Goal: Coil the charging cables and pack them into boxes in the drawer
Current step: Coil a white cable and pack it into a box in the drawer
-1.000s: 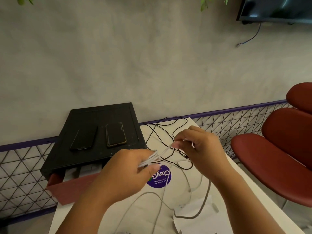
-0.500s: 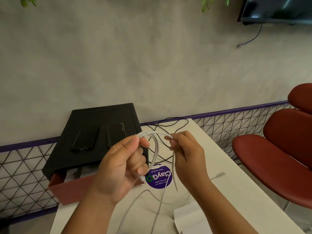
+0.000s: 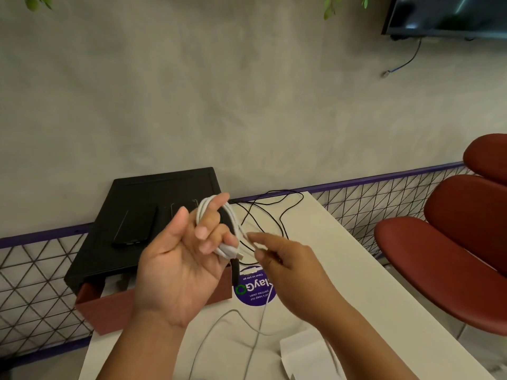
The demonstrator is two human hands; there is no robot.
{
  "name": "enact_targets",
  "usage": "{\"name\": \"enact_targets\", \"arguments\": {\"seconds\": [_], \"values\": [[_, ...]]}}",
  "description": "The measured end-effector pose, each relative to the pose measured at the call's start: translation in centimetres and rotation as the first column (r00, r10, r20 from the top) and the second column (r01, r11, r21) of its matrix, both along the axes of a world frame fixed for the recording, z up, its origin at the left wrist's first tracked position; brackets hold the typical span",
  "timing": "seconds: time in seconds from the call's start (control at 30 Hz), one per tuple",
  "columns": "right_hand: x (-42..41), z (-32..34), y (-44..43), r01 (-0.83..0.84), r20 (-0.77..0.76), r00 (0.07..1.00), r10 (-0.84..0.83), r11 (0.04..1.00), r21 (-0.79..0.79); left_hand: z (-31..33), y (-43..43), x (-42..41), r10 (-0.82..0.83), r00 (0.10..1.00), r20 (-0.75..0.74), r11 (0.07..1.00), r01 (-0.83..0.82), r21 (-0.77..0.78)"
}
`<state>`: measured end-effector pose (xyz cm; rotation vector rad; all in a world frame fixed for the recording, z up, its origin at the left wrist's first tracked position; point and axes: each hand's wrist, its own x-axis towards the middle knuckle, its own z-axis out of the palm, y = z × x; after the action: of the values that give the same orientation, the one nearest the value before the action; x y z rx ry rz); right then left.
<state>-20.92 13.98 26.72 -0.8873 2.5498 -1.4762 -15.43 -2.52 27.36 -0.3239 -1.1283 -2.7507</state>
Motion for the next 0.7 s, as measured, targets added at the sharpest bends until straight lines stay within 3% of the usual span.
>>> {"name": "enact_targets", "arguments": {"seconds": [0.1,0.2,0.33,0.47,0.57,0.7], "values": [[0.8,0.4,0.1,-0.110,0.006,0.994,0.111,0.976,0.190,0.1,0.8,-0.8,0.145,0.985,-0.097,0.967,-0.162,-0.199],[1.2,0.7,0.3,-0.221,0.021,0.975,0.223,0.939,0.264,-0.8,0.7,-1.4,0.209,0.972,-0.103,0.941,-0.229,-0.248],[1.5,1.4,0.7,-0.275,0.010,0.958,0.286,0.910,0.310,-1.8,0.5,-1.8,0.317,0.939,-0.132,0.784,-0.338,-0.521],[1.4,2.1,1.2,-0.222,-0.035,0.970,0.242,0.932,0.287,-3.0,0.6,-1.6,0.303,0.945,-0.125,0.513,-0.272,-0.814],[1.1,2.6,1.8,-0.176,-0.065,0.978,0.196,0.956,0.236,-3.4,1.0,-1.1,0.242,0.970,0.019,0.516,-0.112,-0.849],[0.1,2.5,2.2,-0.086,-0.054,0.994,0.095,0.986,0.140,-3.4,1.4,-0.7,0.104,0.994,0.017,0.531,-0.041,-0.847]]}}
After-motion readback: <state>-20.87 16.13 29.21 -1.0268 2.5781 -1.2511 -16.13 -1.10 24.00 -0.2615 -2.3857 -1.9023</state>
